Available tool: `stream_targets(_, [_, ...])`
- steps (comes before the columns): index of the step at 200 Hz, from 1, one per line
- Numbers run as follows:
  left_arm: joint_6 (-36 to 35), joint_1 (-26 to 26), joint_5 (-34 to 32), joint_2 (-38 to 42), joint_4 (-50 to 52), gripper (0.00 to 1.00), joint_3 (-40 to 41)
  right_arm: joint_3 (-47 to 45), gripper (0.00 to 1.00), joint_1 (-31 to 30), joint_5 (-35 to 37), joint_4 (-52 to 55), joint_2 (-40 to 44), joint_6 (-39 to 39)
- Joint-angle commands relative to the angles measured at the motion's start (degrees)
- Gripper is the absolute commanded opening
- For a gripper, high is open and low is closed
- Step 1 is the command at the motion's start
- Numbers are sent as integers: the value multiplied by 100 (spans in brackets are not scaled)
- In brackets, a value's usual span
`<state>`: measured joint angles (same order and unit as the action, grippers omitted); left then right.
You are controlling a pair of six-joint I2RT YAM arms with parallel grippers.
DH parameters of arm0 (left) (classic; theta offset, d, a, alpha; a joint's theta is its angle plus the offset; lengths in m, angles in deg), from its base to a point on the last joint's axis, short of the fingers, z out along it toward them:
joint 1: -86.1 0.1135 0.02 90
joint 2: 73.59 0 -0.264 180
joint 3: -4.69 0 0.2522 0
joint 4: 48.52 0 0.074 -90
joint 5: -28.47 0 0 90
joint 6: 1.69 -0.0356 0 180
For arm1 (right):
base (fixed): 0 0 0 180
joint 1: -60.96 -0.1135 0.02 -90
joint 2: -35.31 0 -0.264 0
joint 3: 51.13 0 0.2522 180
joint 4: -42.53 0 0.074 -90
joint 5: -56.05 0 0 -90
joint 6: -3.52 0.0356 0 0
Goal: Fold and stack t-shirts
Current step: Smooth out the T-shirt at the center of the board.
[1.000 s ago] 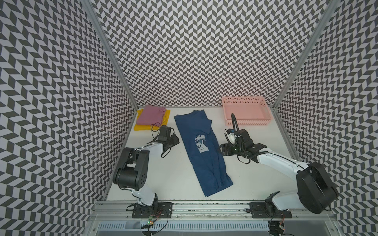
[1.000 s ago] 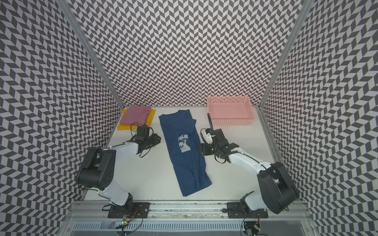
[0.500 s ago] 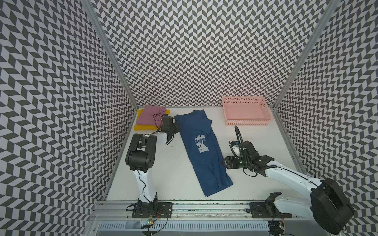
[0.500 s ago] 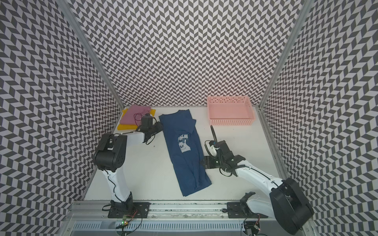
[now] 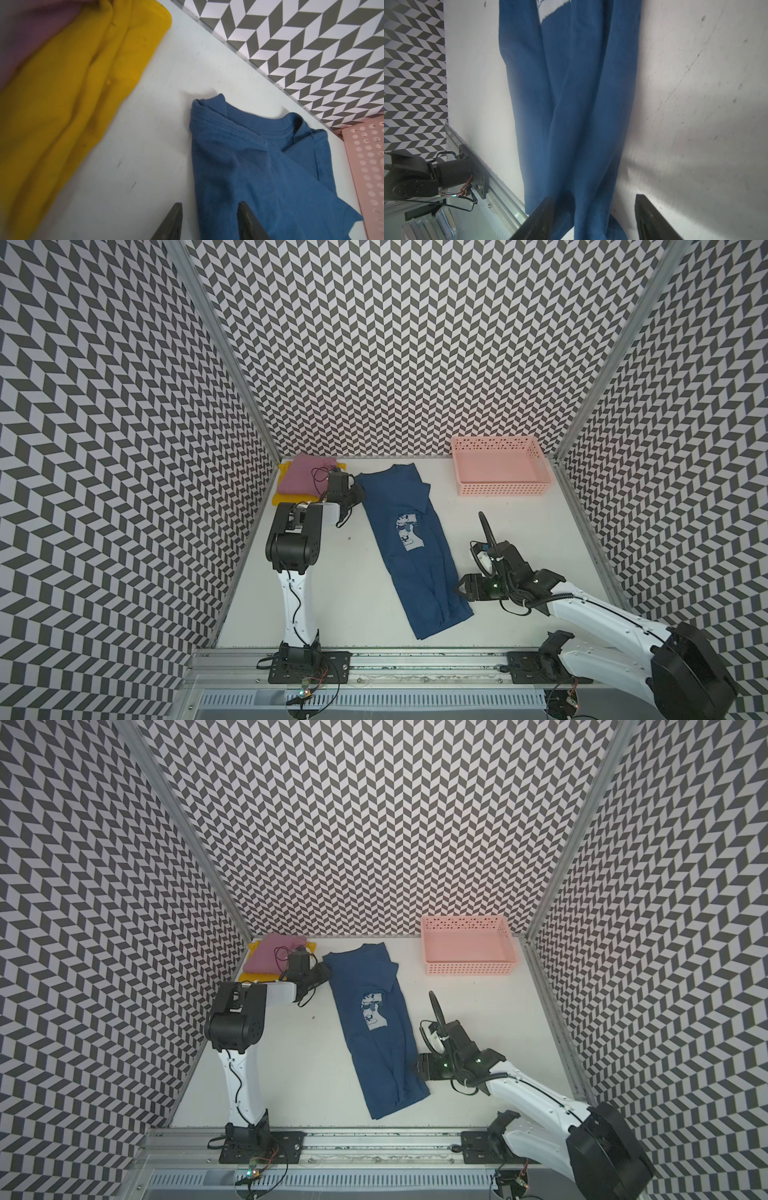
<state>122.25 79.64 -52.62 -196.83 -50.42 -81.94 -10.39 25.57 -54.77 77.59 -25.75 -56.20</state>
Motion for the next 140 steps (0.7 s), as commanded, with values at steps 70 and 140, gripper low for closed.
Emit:
stream_targets(70, [-76,20,606,-734,-206,0,-924,-223,63,-577,39,-58,67,694])
stream_targets(140, [-114,20,849,-971,-64,0,-1470,-330,57,-626,514,-271,-148,843])
